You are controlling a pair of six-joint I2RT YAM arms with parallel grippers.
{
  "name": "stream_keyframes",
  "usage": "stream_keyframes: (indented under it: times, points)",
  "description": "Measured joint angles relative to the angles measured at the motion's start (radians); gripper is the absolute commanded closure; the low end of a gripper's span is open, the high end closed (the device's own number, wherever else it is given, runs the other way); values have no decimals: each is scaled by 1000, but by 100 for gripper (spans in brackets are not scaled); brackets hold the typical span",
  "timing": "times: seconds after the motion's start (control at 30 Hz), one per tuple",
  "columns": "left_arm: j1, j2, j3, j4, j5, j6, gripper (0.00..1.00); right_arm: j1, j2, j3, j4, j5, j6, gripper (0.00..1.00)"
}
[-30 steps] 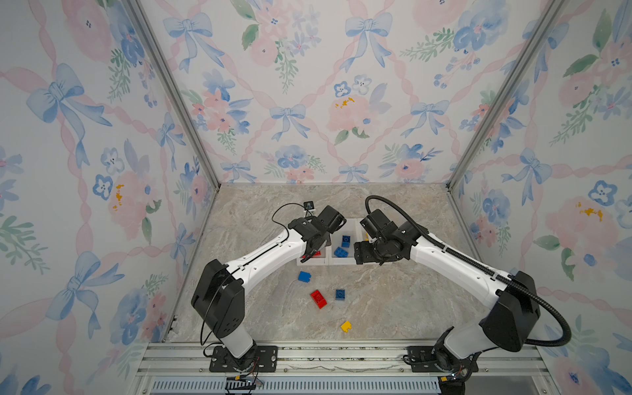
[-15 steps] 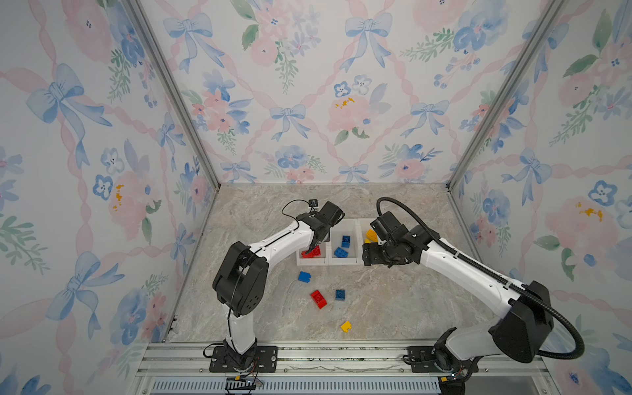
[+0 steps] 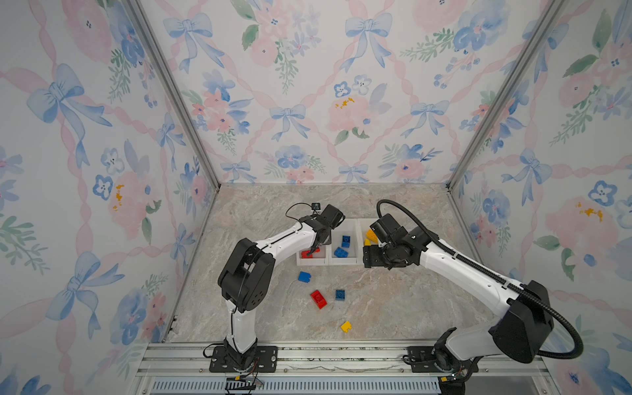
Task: Sort the legos into containers by color
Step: Place the lego in the container, then pick up the lego from the bottom-center of the table.
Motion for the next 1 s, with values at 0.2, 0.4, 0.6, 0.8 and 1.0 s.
stream_keyframes:
  times: [0.2,0.4,0.6,0.8,1.0]
  points:
    - [0,-38,-35,-1,0,-4,35,15,0,-5,6,-6,11,11]
    - [-18,-129,-78,14,9,-25,32,61,0,-13,25,-8,47,11]
    - [-48,-234,-158,33,35,-63,29,132,7,-32,47,-7,109,11]
    - [-55,-387,-287,59,68,-107,25,220,52,-37,79,-7,186,11]
    - [-55,-546,-414,80,87,-143,23,286,107,-43,108,-6,254,12]
